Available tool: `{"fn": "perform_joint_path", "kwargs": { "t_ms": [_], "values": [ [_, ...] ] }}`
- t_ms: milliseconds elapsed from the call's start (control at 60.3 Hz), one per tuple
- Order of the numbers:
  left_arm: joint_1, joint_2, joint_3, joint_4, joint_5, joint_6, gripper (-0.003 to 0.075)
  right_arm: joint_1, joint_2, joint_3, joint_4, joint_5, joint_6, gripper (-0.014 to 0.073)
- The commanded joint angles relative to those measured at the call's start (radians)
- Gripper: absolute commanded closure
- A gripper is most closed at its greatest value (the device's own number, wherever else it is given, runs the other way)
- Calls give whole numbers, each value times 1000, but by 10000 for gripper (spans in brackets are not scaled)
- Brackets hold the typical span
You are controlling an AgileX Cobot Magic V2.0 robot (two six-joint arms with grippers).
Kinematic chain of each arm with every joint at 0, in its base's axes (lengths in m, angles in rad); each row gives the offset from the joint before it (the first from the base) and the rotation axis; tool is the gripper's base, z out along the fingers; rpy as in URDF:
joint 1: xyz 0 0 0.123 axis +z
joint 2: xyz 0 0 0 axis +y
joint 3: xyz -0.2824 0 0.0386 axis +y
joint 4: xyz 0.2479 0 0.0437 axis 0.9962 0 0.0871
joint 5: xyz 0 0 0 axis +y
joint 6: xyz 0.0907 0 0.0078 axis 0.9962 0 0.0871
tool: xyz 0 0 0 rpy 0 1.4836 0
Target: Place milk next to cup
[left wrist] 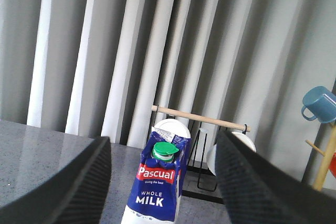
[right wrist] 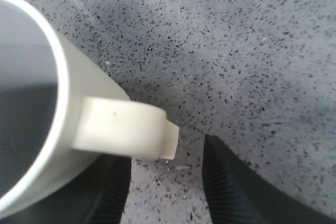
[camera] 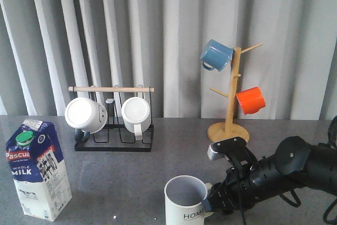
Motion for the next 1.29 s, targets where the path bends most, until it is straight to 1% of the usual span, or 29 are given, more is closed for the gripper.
{"fn": "perform_joint_path", "kwargs": {
  "t_ms": [0,99,182,282,381,464,514,547,647,895,995,1111,1177,1277],
  "values": [
    [-3,13,-34,-6,-54,-9,294,-7,-80,-30,-35,14,43,260],
    [-3,13,-34,-6,-54,-9,294,-7,-110,-30,-88,69,88,260],
    [-3,13,-34,-6,-54,-9,294,-7,-143,-30,-103,122,117,266],
    [-3,13,-34,-6,-54,-9,294,-7,-208,-30,-107,182,141,298],
    [-3,13,-34,-6,-54,-9,294,-7,-301,-30,-108,226,138,382],
    [-3,13,-34,-6,-54,-9,294,-7,-379,-30,-111,236,125,493],
    [-3,13,-34,-6,-54,-9,294,-7,-434,-21,-113,231,119,575],
    [-3,13,-34,-6,-55,-9,294,-7,-478,-3,-111,220,113,609],
    [-3,13,-34,-6,-54,-9,294,-7,-623,99,-97,171,101,601],
    [-3,13,-40,-31,-52,-11,290,-7,-984,523,-115,21,92,599],
    [-3,15,-53,-37,-42,-10,257,-7,-1088,671,-113,-2,103,599],
    [-3,26,-81,-36,-7,-7,192,-7,-1159,778,-107,-2,103,599],
    [-3,49,-111,-39,22,2,157,-7,-1177,812,-107,-2,107,599],
    [-19,93,-171,-40,88,52,136,-7,-1184,842,-108,3,124,599]
  ]
}}
